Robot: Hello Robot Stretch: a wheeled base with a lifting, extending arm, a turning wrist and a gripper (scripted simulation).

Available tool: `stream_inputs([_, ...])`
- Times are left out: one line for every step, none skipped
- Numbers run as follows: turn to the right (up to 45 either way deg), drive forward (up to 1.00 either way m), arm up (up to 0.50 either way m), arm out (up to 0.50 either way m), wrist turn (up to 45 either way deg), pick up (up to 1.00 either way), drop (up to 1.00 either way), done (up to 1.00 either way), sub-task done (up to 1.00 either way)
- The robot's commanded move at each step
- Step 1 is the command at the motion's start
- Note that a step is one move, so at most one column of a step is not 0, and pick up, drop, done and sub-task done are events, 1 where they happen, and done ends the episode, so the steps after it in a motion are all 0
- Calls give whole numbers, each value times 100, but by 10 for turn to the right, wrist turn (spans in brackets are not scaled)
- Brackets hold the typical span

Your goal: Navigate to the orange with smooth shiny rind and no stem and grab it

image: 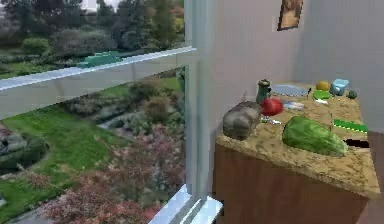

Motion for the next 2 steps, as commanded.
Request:
stream_inputs([450,0,0,0,0,0,0,0,0])
stream_inputs([450,0,0,0,0,0,0,0,0])
